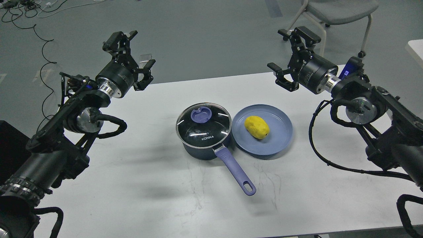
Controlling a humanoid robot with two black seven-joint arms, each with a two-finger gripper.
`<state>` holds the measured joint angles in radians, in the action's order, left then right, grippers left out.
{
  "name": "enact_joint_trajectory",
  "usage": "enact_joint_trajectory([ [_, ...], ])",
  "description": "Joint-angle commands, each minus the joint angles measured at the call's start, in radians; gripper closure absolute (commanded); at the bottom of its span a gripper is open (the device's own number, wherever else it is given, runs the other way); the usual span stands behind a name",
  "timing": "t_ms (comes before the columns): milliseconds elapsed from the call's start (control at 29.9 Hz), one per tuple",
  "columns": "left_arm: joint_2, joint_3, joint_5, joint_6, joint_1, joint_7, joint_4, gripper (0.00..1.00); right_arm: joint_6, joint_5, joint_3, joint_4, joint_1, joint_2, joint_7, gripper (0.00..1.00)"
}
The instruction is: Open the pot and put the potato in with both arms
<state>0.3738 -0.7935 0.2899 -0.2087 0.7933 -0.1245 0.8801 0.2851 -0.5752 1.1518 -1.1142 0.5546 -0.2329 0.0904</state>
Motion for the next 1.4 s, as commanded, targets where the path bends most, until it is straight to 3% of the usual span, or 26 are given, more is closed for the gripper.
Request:
enact_joint_trajectory([
  [0,-0.001,0.0,0.0,0.0,-0.002,0.0,-0.001,0.02,0.0,0.0,0.005,-0.003,-0.031,0.001,0.0,0.0],
  [267,-0.006,0.002,0.0,0.0,-0.002,-0.001,-0.001,0.02,0.0,0.0,0.006,-0.012,-0.047,0.0,0.025,0.0],
  [1370,-0.018,0.023,-0.022,-0.018,-0.038,-0.004,0.042,0.02,0.0,0.002,0.022,-0.047,-0.022,-0.009,0.025,0.0],
])
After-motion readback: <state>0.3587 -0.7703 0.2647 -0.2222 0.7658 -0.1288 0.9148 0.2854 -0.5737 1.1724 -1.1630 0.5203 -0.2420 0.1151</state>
